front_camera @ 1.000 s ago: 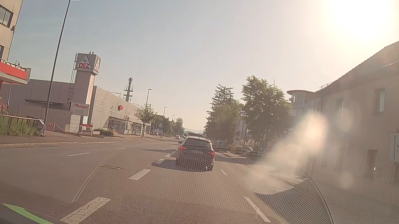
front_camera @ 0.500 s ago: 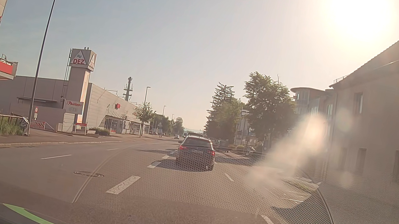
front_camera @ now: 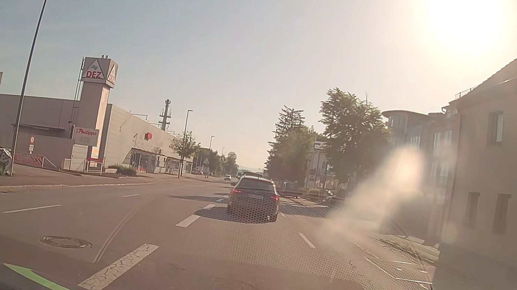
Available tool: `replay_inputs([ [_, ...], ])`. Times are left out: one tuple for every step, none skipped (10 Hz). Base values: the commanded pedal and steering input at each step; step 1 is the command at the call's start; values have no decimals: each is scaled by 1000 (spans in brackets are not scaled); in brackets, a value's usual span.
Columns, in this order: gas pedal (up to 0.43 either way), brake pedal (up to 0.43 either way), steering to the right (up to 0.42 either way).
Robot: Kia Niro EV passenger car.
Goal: Follow the waypoints while adhering to traffic rules and regulations
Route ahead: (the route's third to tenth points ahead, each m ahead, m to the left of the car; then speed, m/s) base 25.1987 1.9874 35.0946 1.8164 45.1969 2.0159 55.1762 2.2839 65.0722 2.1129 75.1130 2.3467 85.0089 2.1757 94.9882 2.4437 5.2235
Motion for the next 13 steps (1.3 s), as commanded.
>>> replay_inputs([
  [67,0,0],
  [67,0,0],
  [67,0,0],
  [67,0,0],
  [67,0,1],
  [67,0,1],
  [59,0,1],
  [59,0,2],
  [59,0,3],
  [59,0,5],
  [47,0,6],
  [47,0,6],
  [20,0,6],
])
